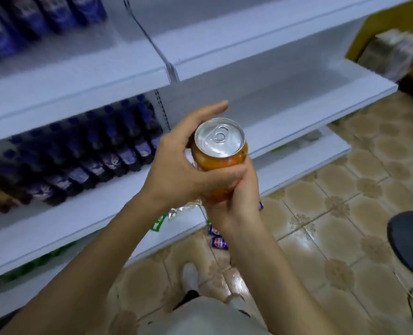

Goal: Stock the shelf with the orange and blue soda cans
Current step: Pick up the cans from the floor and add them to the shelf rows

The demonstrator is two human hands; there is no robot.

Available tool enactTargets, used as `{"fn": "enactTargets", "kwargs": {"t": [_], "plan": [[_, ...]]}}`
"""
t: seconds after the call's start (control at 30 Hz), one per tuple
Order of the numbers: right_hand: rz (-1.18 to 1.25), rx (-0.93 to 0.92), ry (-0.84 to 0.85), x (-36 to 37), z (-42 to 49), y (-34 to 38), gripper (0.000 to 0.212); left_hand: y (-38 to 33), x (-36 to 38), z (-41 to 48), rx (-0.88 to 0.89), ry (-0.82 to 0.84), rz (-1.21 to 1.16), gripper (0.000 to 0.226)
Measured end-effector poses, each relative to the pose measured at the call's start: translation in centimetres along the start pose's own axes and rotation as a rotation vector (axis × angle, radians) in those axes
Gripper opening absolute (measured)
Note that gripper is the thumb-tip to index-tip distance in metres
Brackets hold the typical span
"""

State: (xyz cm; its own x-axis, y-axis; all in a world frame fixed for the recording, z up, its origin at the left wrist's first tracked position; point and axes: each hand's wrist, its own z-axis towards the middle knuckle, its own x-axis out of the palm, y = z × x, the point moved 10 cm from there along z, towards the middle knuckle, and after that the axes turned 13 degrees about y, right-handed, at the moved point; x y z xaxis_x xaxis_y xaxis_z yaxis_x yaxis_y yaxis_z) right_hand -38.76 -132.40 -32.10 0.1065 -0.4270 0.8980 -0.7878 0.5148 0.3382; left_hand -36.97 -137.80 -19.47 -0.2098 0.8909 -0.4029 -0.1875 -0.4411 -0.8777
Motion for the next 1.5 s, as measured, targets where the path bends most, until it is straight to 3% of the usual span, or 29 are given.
{"fn": "enactTargets", "kwargs": {"t": [0.3, 0.53, 0.63, 0.8, 1.0, 1.23, 1.37, 1.5], "plan": [[0.072, 0.023, 0.122, 8.1, -2.2, 0.1, 0.035, -6.5, -3.6, 1.0, 0.075, -0.087, -0.106, 0.069], [0.016, -0.044, 0.17, 10.6, -3.1, 2.5, 0.034, -7.8, -3.5, 0.7, 0.086, -0.052, -0.145, 0.093], [-0.042, -0.062, 0.214, 12.0, -3.5, 2.4, 0.033, -7.8, -4.3, 0.0, 0.073, -0.045, -0.165, 0.077], [-0.278, -0.131, 0.347, 15.1, -5.0, 0.8, 0.045, -7.9, -7.8, -2.1, 0.094, -0.138, -0.251, 0.056], [-0.688, -0.354, 0.448, 18.8, -6.2, -4.3, 0.076, -7.8, -13.6, -5.4, 0.115, -0.141, -0.377, 0.063], [-0.816, -0.444, 0.496, 22.9, -7.1, -11.1, 0.067, -7.4, -20.5, -10.7, 0.054, -0.151, -0.453, 0.064], [-0.8, -0.371, 0.595, 25.7, -7.0, -16.5, 0.069, -7.5, -25.2, -14.9, 0.027, -0.194, -0.43, 0.088], [-1.022, -0.686, 0.576, 29.0, -8.5, -19.7, 0.069, -7.4, -29.9, -20.0, 0.055, -0.284, -0.508, 0.071]]}}
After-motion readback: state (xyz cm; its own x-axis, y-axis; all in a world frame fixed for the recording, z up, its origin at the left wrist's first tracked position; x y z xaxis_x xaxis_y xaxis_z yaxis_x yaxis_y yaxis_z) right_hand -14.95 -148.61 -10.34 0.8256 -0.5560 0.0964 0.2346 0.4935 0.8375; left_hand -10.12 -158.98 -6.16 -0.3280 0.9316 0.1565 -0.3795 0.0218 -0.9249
